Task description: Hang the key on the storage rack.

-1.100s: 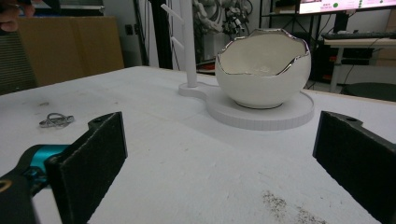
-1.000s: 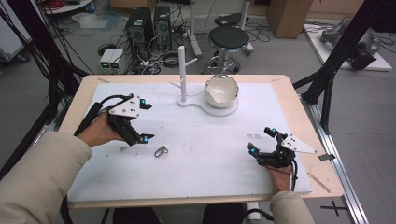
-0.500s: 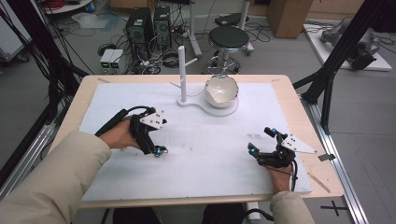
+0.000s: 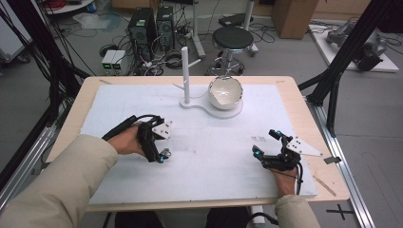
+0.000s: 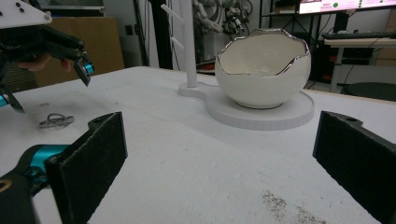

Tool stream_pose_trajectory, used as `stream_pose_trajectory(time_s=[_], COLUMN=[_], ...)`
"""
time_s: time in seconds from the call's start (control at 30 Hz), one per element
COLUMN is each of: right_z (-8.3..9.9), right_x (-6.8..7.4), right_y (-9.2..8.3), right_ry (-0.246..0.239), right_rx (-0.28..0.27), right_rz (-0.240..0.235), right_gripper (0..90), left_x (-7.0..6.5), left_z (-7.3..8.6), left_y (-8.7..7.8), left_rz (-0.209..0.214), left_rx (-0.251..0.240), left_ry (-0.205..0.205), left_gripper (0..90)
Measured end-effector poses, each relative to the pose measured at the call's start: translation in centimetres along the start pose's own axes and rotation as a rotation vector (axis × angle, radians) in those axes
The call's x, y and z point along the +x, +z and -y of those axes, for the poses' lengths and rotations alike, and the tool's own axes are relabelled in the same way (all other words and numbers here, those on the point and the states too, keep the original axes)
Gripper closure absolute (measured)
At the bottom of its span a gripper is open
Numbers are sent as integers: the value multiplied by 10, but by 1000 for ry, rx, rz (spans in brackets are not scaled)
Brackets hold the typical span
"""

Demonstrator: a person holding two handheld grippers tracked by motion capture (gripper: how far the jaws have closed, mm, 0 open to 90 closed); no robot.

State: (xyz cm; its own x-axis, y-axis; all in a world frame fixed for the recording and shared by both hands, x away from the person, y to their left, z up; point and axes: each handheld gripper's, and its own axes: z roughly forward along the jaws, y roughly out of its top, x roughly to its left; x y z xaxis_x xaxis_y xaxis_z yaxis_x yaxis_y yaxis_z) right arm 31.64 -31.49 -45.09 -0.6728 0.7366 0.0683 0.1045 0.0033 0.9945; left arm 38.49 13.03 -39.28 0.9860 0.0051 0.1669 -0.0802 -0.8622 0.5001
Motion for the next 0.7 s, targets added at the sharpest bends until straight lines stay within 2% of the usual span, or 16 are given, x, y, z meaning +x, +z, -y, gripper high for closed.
stream_pose_trajectory(time_s=[0.07,0.13,0.2,0.23,0.37,0.53,0.7], right_z=[0,0,0,0,0,0,0], right_x=[0,0,0,0,0,0,0], right_y=[0,0,0,0,0,0,0], right_ry=[1,-1,0,2,2,4,3], right_rx=[-1,0,0,-1,-1,1,2], right_rz=[0,0,1,0,0,1,0], right_gripper=[19,20,19,19,19,19,19], left_x=[-1,-1,-1,-1,-1,0,0], left_z=[0,1,1,1,2,2,2], left_y=[2,4,5,6,9,10,11], left_rz=[5,5,8,2,1,-4,2], left_rx=[11,20,28,55,63,95,102], left_ry=[0,9,1,8,-1,3,-22], left_gripper=[73,76,76,77,92,138,185])
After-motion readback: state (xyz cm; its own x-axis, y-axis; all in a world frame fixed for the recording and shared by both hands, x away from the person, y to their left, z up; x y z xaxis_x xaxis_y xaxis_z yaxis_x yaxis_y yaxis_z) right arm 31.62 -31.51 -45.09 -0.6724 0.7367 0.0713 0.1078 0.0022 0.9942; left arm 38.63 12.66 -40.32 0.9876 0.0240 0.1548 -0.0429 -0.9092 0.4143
